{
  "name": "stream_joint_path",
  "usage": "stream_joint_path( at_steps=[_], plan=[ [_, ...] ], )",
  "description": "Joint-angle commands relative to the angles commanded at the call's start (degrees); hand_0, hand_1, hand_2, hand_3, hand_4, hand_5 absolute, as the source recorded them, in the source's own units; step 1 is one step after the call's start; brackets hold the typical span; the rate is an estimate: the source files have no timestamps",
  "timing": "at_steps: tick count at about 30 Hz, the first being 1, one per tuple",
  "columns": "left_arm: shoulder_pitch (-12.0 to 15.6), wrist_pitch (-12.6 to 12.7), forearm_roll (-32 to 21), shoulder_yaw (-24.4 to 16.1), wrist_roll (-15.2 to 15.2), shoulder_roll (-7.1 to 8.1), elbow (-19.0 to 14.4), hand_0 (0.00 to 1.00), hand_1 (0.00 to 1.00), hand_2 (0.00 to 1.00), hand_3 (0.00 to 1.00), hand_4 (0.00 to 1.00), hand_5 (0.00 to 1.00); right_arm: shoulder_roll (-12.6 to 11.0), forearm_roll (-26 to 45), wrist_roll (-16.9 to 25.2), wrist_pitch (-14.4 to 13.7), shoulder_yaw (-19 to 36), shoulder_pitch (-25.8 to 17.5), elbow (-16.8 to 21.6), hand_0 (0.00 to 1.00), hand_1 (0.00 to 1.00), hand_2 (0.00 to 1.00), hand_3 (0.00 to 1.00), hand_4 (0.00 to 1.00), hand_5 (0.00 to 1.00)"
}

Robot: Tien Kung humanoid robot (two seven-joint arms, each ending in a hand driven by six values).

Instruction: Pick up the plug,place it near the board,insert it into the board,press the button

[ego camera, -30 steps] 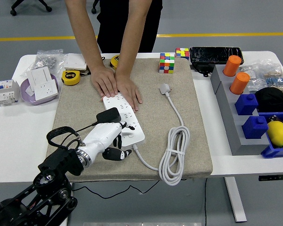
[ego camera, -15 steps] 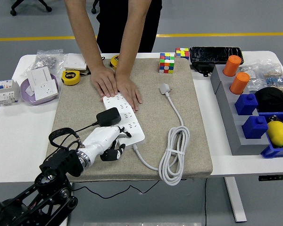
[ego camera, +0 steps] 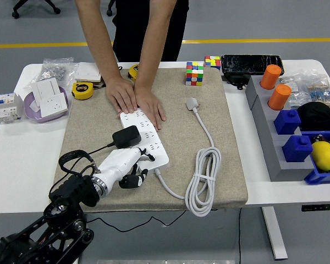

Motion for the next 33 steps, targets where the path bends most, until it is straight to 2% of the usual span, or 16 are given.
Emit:
stream_joint_path(
  at_steps=[8,22,30,33],
  plan=[
    [-0.4,0.9,0.0,-0.2,-0.5,0.05,0.4,0.170,0.023,0.145,0.749,0.599,0.002,-0.1,0.1,0.0,0.0,0.0,0.1,0.0,0.881,0.728,0.718,0.720,0.998,0.677],
    [-0.6,0.3,0.0,-0.1,-0.3,0.22,0.5,0.170,0.023,0.145,0.748,0.611,0.002,-0.1,0.0,0.0,0.0,0.4,0.3,0.0,0.881,0.729,0.719,0.721,0.998,0.678],
    [-0.3,-0.5,0.0,0.5,0.1,1.09,-3.2,0.169,0.023,0.145,0.743,0.619,0.002,-0.1,0.2,0.1,0.0,0.2,0.4,0.0,0.880,0.729,0.719,0.721,0.998,0.678],
    [-0.4,-0.7,0.0,0.3,0.2,0.92,-3.1,0.169,0.023,0.145,0.743,0.619,0.002,0.0,0.1,0.1,0.0,0.3,0.3,0.0,0.880,0.729,0.719,0.721,0.998,0.678]
  ],
)
